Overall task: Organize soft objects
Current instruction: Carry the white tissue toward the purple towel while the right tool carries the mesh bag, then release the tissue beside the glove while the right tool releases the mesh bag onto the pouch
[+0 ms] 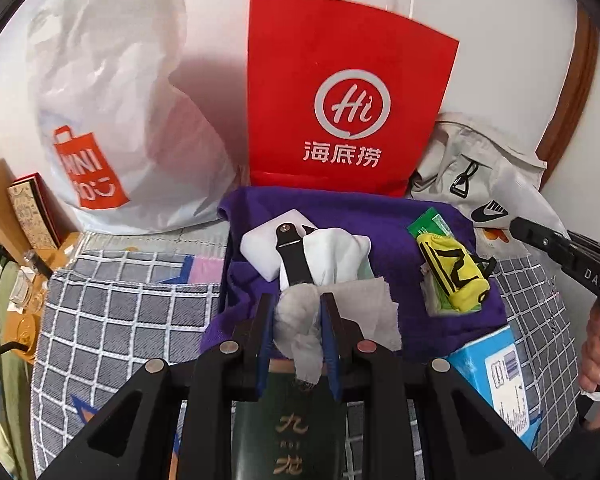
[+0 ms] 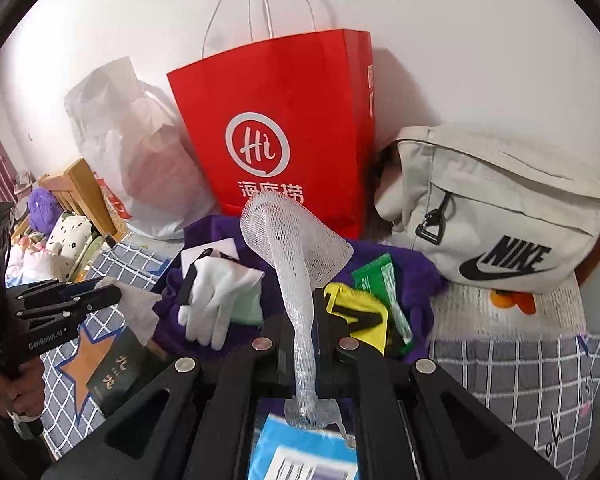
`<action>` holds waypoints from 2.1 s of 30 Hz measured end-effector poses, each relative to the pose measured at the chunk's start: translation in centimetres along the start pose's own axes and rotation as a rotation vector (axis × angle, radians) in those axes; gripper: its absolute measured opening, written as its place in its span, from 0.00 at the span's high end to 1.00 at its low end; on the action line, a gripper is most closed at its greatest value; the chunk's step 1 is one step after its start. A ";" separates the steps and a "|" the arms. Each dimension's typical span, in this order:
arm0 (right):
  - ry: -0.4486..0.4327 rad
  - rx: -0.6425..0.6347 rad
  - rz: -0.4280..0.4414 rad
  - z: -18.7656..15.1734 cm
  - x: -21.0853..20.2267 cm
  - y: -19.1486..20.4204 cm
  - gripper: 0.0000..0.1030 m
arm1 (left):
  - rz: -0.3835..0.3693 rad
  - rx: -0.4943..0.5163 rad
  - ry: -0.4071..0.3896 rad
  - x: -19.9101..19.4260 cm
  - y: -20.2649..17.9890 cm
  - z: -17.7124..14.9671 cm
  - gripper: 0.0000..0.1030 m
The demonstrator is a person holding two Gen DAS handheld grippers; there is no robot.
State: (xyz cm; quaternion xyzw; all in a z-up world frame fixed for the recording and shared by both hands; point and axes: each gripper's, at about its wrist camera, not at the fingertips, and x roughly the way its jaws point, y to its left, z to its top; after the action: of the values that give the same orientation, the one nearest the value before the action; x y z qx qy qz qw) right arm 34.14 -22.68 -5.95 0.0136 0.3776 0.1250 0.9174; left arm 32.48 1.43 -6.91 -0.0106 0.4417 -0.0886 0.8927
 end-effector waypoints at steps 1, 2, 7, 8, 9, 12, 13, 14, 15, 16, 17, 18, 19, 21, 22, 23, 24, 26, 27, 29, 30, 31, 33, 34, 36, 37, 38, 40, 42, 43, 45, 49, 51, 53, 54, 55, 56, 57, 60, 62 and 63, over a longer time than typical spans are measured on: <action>0.010 0.004 0.001 0.2 0.5 -0.2 0.96 | -0.002 -0.001 0.008 0.4 0.0 0.1 0.79; 0.021 0.010 0.001 0.3 1.0 -0.4 0.96 | -0.004 0.000 0.018 0.9 -0.1 0.2 0.79; 0.056 0.004 -0.011 0.9 3.5 -1.2 0.96 | -0.009 0.025 0.030 2.4 -0.7 0.6 0.79; 0.060 0.003 -0.008 0.9 3.9 -1.3 0.95 | -0.011 0.030 0.034 2.8 -0.9 0.7 0.79; 0.068 0.009 -0.008 0.9 4.5 -1.6 0.95 | -0.012 0.032 0.039 3.2 -1.1 0.8 0.79; 0.076 0.032 -0.004 0.6 5.7 -2.4 0.95 | -0.014 0.050 0.058 4.3 -1.6 1.0 0.79; 0.086 0.037 -0.002 0.6 6.1 -2.6 0.95 | -0.018 0.053 0.066 4.6 -1.8 1.1 0.79; 0.097 0.037 -0.005 0.6 6.5 -2.8 0.95 | -0.020 0.055 0.070 4.8 -1.9 1.1 0.79; 0.101 0.037 -0.007 0.6 6.7 -3.0 0.95 | -0.020 0.060 0.073 5.2 -2.0 1.2 0.79; 0.105 0.038 -0.007 0.6 6.9 -3.1 0.95 | -0.020 0.067 0.074 5.4 -2.3 1.4 0.79; 0.109 0.043 -0.006 0.6 7.2 -3.3 0.95 | -0.022 0.071 0.075 5.6 -2.4 1.5 0.79; 0.114 0.048 -0.004 0.5 7.4 -3.5 0.94 | -0.026 0.079 0.077 5.9 -2.7 1.6 0.79; 0.121 0.047 -0.002 0.5 7.7 -3.6 0.94 | -0.029 0.085 0.077 6.0 -2.9 1.7 0.78; 0.135 0.038 -0.001 0.3 8.2 -3.6 0.94 | -0.029 0.096 0.078 6.5 -3.4 2.0 0.78; 0.136 0.035 0.000 0.3 8.4 -3.6 0.94 | -0.028 0.101 0.079 6.7 -3.6 2.0 0.77; 0.140 0.031 0.004 0.2 8.6 -3.5 0.94 | -0.023 0.109 0.082 7.0 -3.8 2.1 0.77; 0.146 0.029 0.005 0.2 8.8 -3.4 0.93 | -0.019 0.114 0.085 7.3 -4.0 2.1 0.77; 0.161 0.017 0.002 -0.1 9.3 -3.2 0.92 | -0.014 0.119 0.089 7.7 -4.3 2.2 0.77; 0.166 0.014 0.003 -0.1 9.5 -3.2 0.92 | -0.012 0.122 0.090 7.9 -4.4 2.3 0.77; 0.174 0.018 0.000 -0.2 9.9 -3.2 0.92 | -0.007 0.127 0.094 8.4 -4.6 2.4 0.77; 0.179 0.024 0.002 -0.2 10.1 -3.2 0.92 | -0.003 0.130 0.093 8.6 -4.6 2.5 0.77; 0.189 0.027 0.009 -0.3 10.4 -3.1 0.92 | -0.003 0.136 0.091 8.8 -4.8 2.5 0.77; 0.202 0.020 0.014 -0.4 10.9 -2.9 0.92 | -0.004 0.136 0.093 9.2 -4.8 2.7 0.77; 0.204 0.015 0.012 -0.5 11.0 -2.8 0.92 | -0.006 0.135 0.094 9.4 -4.7 2.7 0.77; 0.215 0.010 0.016 -0.6 11.5 -2.5 0.91 | -0.011 0.131 0.095 9.8 -4.6 2.8 0.77; 0.220 0.009 0.020 -0.6 11.6 -2.5 0.91 | -0.012 0.130 0.096 10.0 -4.6 2.9 0.77; 0.228 0.007 0.024 -0.7 11.9 -2.4 0.91 | -0.015 0.130 0.097 10.3 -4.5 2.8 0.77; 0.237 0.006 0.021 -0.8 12.3 -2.3 0.91 | -0.018 0.128 0.100 10.5 -4.5 2.9 0.77; 0.245 0.011 0.019 -0.9 12.7 -2.3 0.90 | -0.022 0.128 0.105 10.8 -4.5 2.9 0.77; 0.249 0.013 0.023 -0.9 12.8 -2.3 0.88 | -0.022 0.128 0.105 10.8 -4.5 2.9 0.77; 0.249 0.020 0.048 -0.8 12.9 -2.3 0.81 | -0.023 0.133 0.107 10.8 -4.5 2.8 0.76; 0.232 0.038 0.120 -0.6 12.4 -2.3 0.51 | -0.032 0.135 0.108 10.8 -4.7 2.9 0.63; 0.219 0.025 0.116 -0.4 12.0 -1.9 0.43 | -0.038 0.125 0.107 10.5 -4.7 2.9 0.52; 0.209 0.004 0.094 -0.3 11.5 -1.6 0.31 | -0.021 0.120 0.098 10.0 -4.7 2.9 0.44; 0.202 -0.003 0.076 -0.2 11.2 -1.5 0.28 | 0.002 0.128 0.087 9.6 -4.9 3.0 0.40; 0.195 -0.007 0.061 -0.2 10.9 -1.4 0.23 | 0.012 0.135 0.080 9.2 -4.7 2.9 0.37; 0.188 -0.009 0.052 0.0 10.7 -1.4 0.22 | 0.019 0.138 0.076 8.9 -4.8 3.0 0.36; 0.184 -0.007 0.048 0.1 10.4 -1.3 0.22 | 0.020 0.134 0.073 8.5 -4.8 3.0 0.34; 0.169 0.004 0.030 0.4 9.7 -1.5 0.22 | 0.022 0.125 0.072 7.6 -4.7 3.1 0.31; 0.158 0.016 0.018 0.4 8.9 -1.6 0.16 | 0.038 0.126 0.067 7.0 -4.7 3.1 0.30; 0.152 0.025 0.013 0.4 8.3 -1.6 0.14 | 0.048 0.126 0.062 6.5 -4.6 3.1 0.30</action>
State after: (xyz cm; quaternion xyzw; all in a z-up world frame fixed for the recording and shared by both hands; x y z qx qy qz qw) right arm 40.46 -22.18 -11.57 0.0180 0.4476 0.1271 0.8850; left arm 38.07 -4.38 -9.68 0.0591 0.4630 -0.0951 0.8793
